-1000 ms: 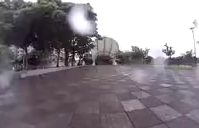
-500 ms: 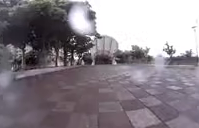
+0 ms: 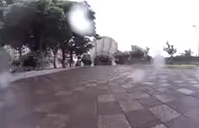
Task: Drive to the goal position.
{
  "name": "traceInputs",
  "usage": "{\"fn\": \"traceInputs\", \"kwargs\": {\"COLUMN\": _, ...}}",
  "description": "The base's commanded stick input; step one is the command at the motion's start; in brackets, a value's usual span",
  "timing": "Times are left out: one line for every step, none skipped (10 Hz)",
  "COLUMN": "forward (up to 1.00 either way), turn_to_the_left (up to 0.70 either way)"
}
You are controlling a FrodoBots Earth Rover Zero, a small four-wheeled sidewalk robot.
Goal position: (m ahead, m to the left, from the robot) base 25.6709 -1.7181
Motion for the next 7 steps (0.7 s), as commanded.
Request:
{"fn": "traceInputs", "kwargs": {"forward": 0.81, "turn_to_the_left": 0.00}}
{"fn": "traceInputs", "kwargs": {"forward": 0.81, "turn_to_the_left": 0.00}}
{"fn": "traceInputs", "kwargs": {"forward": 0.81, "turn_to_the_left": 0.00}}
{"fn": "traceInputs", "kwargs": {"forward": 0.81, "turn_to_the_left": 0.00}}
{"fn": "traceInputs", "kwargs": {"forward": 0.81, "turn_to_the_left": 0.00}}
{"fn": "traceInputs", "kwargs": {"forward": 0.81, "turn_to_the_left": 0.00}}
{"fn": "traceInputs", "kwargs": {"forward": 0.81, "turn_to_the_left": 0.00}}
